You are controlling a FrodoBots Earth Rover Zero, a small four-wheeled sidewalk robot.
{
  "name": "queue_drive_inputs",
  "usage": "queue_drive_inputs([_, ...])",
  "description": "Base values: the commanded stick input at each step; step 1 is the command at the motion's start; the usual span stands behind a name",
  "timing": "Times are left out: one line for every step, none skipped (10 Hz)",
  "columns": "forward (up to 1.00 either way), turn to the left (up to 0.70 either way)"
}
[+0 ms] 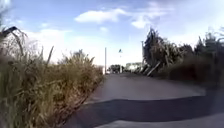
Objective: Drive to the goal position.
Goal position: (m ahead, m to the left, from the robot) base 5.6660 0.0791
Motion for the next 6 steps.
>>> queue_drive_inputs([1.0, 0.0])
queue_drive_inputs([1.0, 0.0])
queue_drive_inputs([1.0, 0.0])
queue_drive_inputs([1.0, 0.0])
queue_drive_inputs([1.0, 0.0])
queue_drive_inputs([1.0, 0.0])
